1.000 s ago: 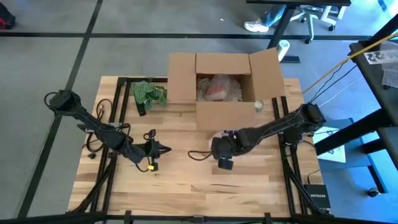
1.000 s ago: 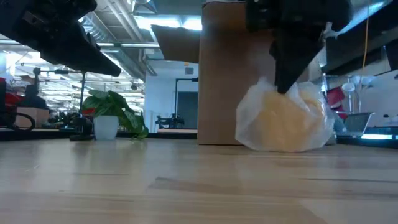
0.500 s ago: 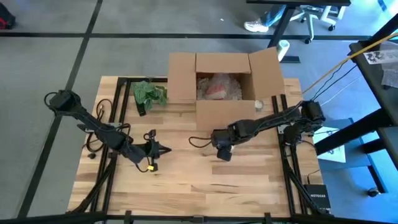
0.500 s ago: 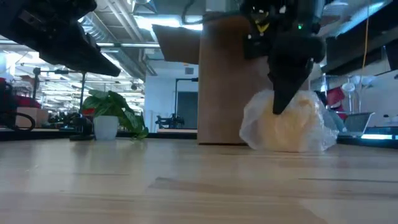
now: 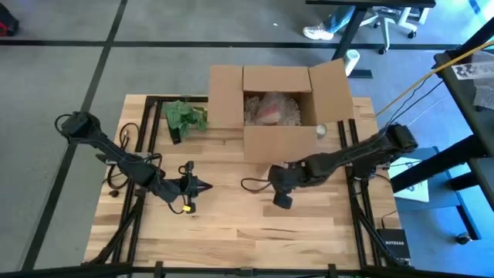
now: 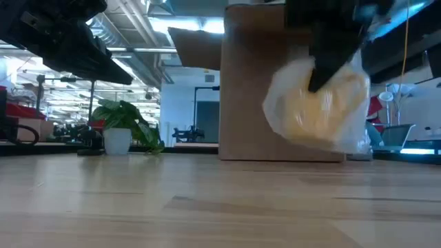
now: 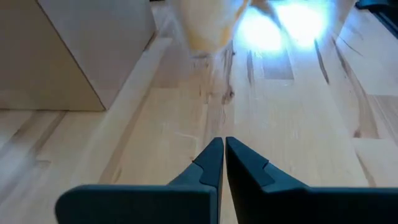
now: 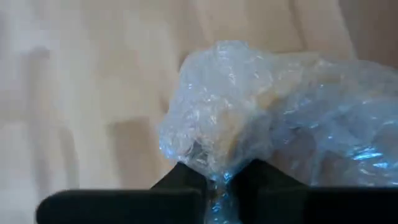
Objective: Wrap mug
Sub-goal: Put the wrapped yellow mug into the cardboard box
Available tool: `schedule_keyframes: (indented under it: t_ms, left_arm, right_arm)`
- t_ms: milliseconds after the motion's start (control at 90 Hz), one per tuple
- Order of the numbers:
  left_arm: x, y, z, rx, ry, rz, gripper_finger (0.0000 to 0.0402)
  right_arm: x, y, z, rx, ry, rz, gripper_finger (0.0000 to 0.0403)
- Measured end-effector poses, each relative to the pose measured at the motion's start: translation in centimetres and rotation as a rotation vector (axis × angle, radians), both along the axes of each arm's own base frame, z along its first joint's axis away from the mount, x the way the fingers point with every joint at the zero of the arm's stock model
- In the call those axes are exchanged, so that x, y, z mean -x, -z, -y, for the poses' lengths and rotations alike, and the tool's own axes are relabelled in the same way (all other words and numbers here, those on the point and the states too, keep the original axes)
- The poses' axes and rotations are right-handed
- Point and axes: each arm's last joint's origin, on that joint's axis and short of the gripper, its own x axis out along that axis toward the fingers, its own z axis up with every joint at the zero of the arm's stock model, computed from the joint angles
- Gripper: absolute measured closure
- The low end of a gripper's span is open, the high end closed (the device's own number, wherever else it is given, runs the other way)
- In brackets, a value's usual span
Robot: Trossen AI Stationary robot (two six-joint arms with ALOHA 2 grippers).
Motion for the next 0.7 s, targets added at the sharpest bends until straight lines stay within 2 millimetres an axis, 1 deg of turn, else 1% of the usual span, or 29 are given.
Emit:
schedule_keyframes:
  t_ms: [222, 422, 600, 700]
  left_arm:
    - [0.0, 0.0, 0.0, 0.006, -0.002, 0.002, 0.0402]
    - [0.0, 0.0, 0.0, 0.013, -0.002, 0.005, 0.0402]
    - [0.0, 0.0, 0.0, 0.017, -0.002, 0.005, 0.0402]
    - [0.0, 0.0, 0.0, 0.017, -0.002, 0.005, 0.0402]
  right_arm:
    - [1.1, -3.4, -2.8, -0.025, -0.068, 0.212, 0.0388]
    - [0.7, -7.9, -4.3, -0.023, -0.181, 0.384, 0.0389]
    - [0.2, -12.5, -4.4, 0.021, -0.271, 0.534, 0.0389]
    - [0.2, -14.9, -3.5, 0.088, -0.287, 0.57, 0.0389]
